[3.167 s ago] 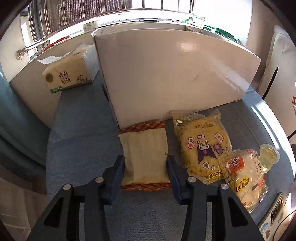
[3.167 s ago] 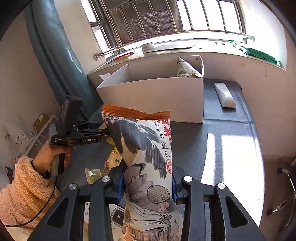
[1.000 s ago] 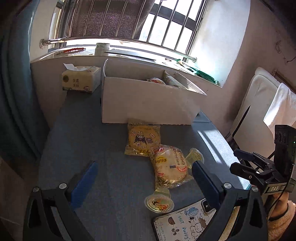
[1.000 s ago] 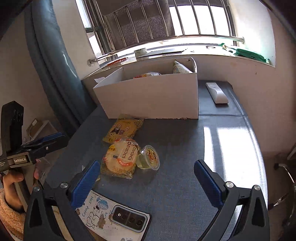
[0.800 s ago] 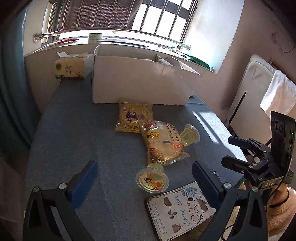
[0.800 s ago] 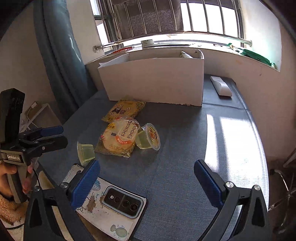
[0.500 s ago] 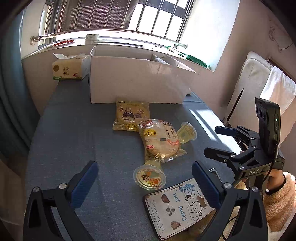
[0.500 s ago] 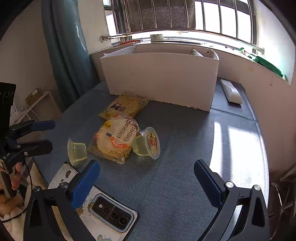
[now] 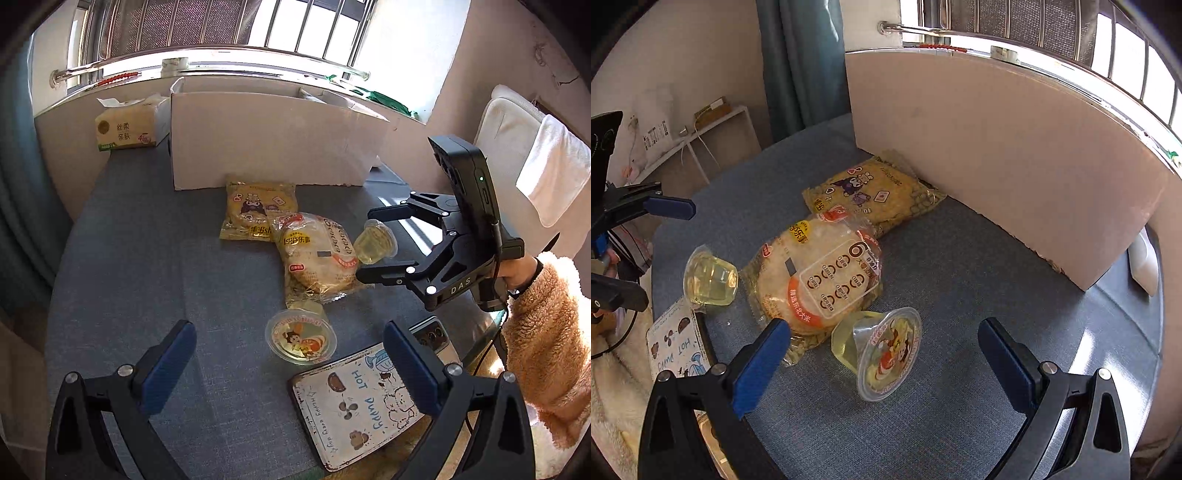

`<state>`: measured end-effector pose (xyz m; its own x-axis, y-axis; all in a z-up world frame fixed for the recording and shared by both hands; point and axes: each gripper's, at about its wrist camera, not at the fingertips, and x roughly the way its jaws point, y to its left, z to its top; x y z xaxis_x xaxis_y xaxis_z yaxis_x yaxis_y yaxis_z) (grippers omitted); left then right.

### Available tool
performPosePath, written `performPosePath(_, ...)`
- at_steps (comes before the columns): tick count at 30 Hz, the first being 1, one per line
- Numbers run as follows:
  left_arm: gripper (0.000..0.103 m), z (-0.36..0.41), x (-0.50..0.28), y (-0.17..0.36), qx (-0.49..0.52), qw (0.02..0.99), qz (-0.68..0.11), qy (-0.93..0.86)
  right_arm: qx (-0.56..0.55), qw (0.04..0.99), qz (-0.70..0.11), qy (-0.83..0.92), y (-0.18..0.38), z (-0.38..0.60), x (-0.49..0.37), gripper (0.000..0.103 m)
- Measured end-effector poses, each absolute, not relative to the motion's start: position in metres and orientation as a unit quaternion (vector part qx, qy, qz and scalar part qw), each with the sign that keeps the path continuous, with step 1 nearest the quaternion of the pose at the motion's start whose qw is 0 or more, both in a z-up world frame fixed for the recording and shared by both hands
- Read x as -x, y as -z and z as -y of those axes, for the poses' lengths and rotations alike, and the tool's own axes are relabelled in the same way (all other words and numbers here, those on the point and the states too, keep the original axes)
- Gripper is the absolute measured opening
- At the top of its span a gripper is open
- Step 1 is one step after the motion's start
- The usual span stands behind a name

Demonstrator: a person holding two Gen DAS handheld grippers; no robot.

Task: Organize snacks
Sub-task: 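Grasp the round jelly cup with the right tool while the left tool grasps another jelly cup, then grasp the cartoon-lid jelly cup with the left tool, then carry the jelly cups into the white box and open both tools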

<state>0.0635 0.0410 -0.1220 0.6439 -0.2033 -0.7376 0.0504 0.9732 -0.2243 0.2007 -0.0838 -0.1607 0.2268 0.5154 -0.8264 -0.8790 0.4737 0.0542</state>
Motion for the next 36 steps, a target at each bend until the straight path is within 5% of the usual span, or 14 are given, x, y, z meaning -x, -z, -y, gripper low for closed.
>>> performPosePath(2,0.103,-0.041,-0.064,0.123,0.091,0.901,-0.418,0.07,0.215,0.743,-0.417,-0.478,0.162,0.083,-0.204,0.096)
performPosePath(5,0.103,-0.042,-0.064,0.124,0.089,0.9,-0.42,0.072,0.207,0.734,-0.41,-0.501,0.16,0.086,-0.202,0.055)
performPosePath(6,0.103,-0.042,-0.064,0.125,0.089,0.9,-0.421,0.072,0.207,0.733,-0.411,-0.501,0.159,0.087,-0.201,0.049)
performPosePath(27,0.1,-0.03,-0.089,0.143,0.042,0.887,-0.447,0.109,0.059,0.814,-0.406,-0.411,0.126,0.139,-0.107,0.049)
performPosePath(32,0.05,-0.024,-0.091,0.149,0.026,0.881,-0.456,0.121,0.007,0.818,-0.406,-0.408,0.126,0.149,-0.1,0.049)
performPosePath(36,0.05,-0.026,-0.085,0.143,0.028,0.891,-0.437,0.119,-0.005,0.818,-0.408,-0.404,0.127,0.153,-0.1,0.049)
